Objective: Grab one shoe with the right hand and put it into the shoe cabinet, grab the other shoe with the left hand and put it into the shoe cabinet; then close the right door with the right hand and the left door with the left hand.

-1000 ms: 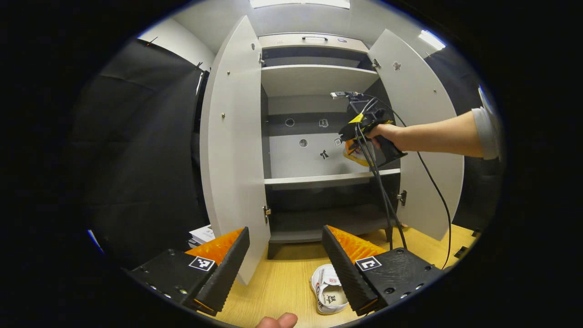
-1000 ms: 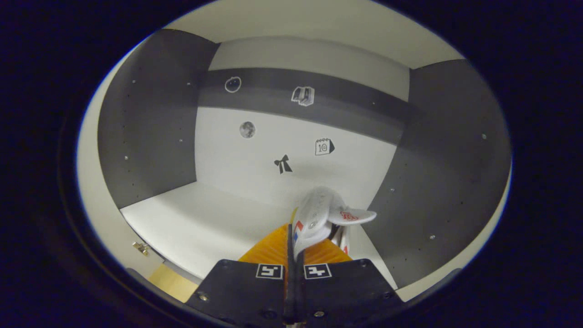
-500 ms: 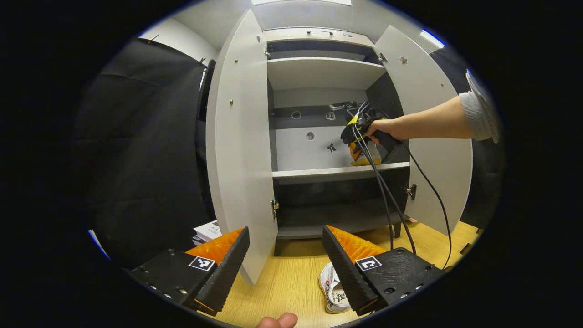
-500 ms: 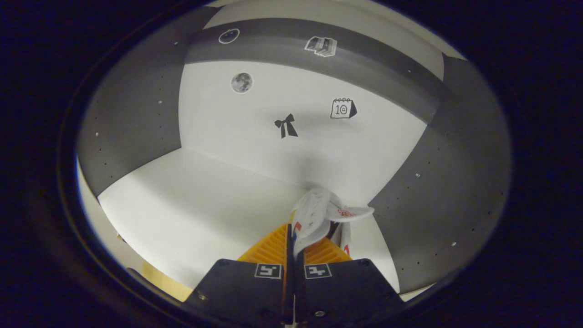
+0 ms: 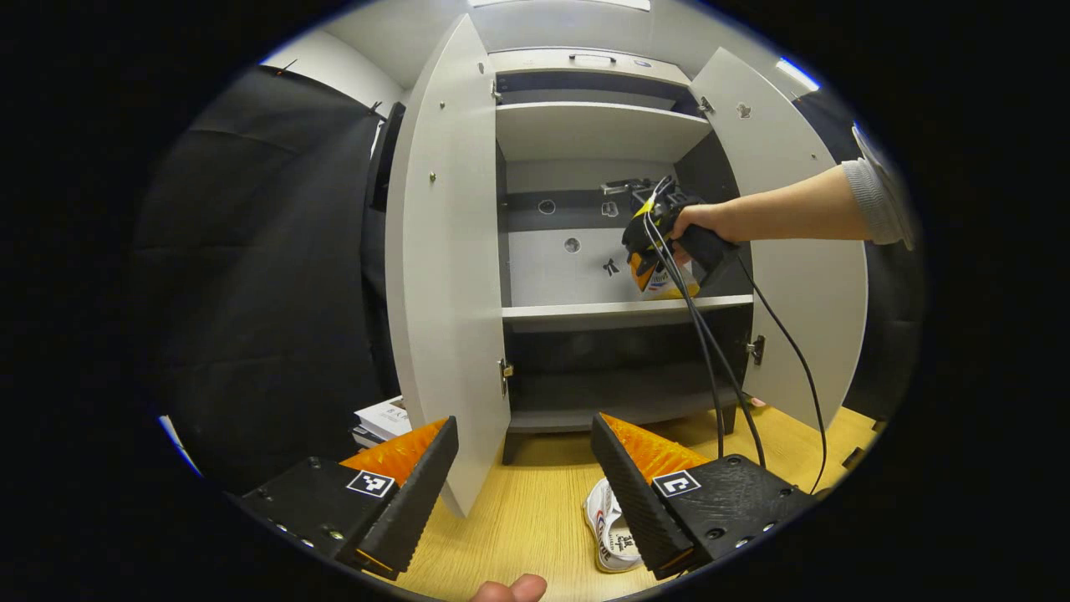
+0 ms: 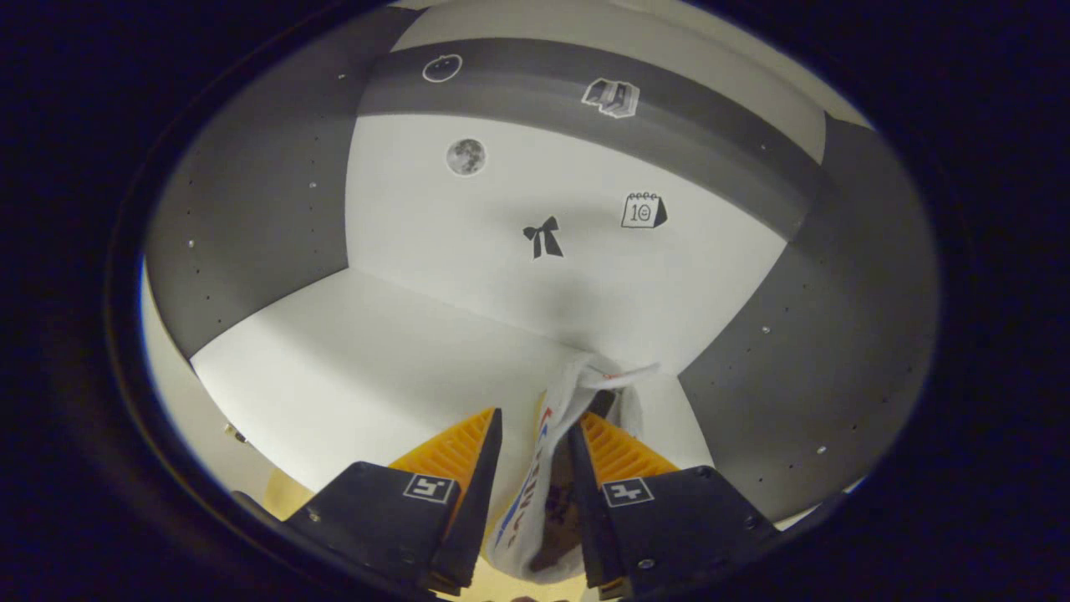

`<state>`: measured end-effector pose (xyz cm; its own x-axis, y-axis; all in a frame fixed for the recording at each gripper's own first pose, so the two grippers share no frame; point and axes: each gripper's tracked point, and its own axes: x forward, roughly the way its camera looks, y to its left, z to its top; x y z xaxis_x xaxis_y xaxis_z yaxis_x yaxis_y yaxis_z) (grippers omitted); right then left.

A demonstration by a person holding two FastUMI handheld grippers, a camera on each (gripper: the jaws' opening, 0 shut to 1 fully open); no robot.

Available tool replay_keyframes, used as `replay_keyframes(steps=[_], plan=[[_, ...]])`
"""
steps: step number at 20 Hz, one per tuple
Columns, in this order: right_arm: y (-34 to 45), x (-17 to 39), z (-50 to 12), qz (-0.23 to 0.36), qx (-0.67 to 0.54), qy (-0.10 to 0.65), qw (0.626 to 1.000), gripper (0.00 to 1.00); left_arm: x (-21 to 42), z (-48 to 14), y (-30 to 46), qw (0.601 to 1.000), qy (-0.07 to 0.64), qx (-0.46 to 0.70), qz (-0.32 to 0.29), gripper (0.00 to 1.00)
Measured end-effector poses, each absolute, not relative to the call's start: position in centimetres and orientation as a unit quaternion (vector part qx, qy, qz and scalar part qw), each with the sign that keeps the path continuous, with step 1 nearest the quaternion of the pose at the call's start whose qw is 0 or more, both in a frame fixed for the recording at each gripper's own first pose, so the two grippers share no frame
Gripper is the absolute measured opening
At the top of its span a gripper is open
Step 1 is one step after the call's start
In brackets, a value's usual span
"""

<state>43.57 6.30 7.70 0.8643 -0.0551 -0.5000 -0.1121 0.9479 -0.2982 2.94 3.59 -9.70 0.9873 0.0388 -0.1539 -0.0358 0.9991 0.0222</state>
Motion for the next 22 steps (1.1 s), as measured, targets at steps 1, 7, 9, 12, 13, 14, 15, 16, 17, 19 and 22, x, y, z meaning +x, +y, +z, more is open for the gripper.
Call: replay_keyframes(steps=[1,7,9,12,13,14,15,16,17,19,22], plan=[[6.2,43.1,8.5,0.015,-0.159,0.248,0.955,0.52,2.9,-9.6,3.4,0.997,0.076,0.009,0.017,0.96],[5.6,36.7,13.8,0.030,-0.119,0.164,0.979,0.58,2.7,-9.4,1.8,0.998,0.068,0.005,-0.002,0.96],[5.6,33.6,14.5,0.043,-0.097,0.142,0.984,0.65,2.6,-9.3,1.3,0.998,0.066,0.006,-0.009,0.96],[5.1,28.9,14.2,0.060,-0.072,0.103,0.990,0.59,2.3,-8.9,0.6,0.998,0.061,0.006,-0.018,0.96],[4.8,27.2,13.7,0.065,-0.069,0.093,0.991,0.59,2.2,-8.8,0.4,0.998,0.060,0.006,-0.019,0.96],[4.6,25.5,13.0,0.067,-0.063,0.083,0.992,0.59,2.0,-8.9,0.2,0.998,0.061,0.007,-0.021,0.96],[4.3,23.9,12.0,0.070,-0.055,0.075,0.993,0.64,1.9,-8.9,0.0,0.998,0.062,0.007,-0.022,0.96],[3.9,22.5,11.1,0.069,-0.046,0.067,0.994,0.65,1.7,-9.0,-0.2,0.998,0.063,0.008,-0.024,0.96],[3.5,21.2,10.1,0.068,-0.040,0.060,0.995,0.65,1.6,-9.0,-0.3,0.998,0.064,0.009,-0.024,0.96],[2.2,19.0,8.3,0.054,-0.039,0.042,0.997,0.64,1.4,-9.1,-0.5,0.997,0.066,0.008,-0.024,0.96],[0.5,15.8,5.7,0.035,-0.049,0.014,0.998,0.64,1.1,-9.4,-1.1,0.997,0.071,0.007,-0.025,0.96]])
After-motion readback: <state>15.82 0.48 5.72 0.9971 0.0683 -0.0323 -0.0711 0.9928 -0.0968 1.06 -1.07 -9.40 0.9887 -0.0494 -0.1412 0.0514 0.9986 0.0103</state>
